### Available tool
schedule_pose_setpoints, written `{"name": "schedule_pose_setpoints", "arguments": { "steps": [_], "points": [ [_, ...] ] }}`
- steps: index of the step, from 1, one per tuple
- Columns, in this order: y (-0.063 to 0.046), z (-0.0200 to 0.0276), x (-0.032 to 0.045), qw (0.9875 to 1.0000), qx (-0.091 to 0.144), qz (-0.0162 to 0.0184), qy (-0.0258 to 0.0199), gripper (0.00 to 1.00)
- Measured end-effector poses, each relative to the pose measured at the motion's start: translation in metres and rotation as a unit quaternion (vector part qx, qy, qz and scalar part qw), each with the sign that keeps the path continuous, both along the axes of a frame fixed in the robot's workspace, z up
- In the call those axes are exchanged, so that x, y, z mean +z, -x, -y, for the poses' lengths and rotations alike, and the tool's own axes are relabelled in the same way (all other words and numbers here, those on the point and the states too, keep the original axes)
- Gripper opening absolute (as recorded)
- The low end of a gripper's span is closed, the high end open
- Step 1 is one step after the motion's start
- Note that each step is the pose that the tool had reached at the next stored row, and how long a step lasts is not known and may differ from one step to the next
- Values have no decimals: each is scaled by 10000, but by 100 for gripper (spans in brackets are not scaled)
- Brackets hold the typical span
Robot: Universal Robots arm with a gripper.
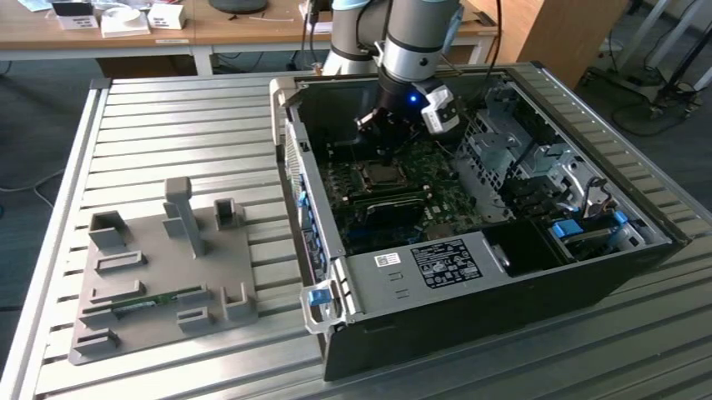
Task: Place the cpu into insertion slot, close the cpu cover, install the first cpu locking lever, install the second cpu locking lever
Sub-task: 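Close the cpu cover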
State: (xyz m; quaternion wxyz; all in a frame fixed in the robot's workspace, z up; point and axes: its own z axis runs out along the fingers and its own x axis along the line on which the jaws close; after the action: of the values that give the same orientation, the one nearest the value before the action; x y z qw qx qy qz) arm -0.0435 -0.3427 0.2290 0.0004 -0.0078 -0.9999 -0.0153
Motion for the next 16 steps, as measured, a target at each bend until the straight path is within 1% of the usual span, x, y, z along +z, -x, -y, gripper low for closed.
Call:
{"name": "schedule_pose_setpoints", "arguments": {
  "steps": [8,11,16],
  "points": [
    [89,0,-17,10000,0,0,0,11],
    [103,0,-32,10000,0,0,1,11],
    [108,0,-35,10000,0,0,0,11]
  ]
}}
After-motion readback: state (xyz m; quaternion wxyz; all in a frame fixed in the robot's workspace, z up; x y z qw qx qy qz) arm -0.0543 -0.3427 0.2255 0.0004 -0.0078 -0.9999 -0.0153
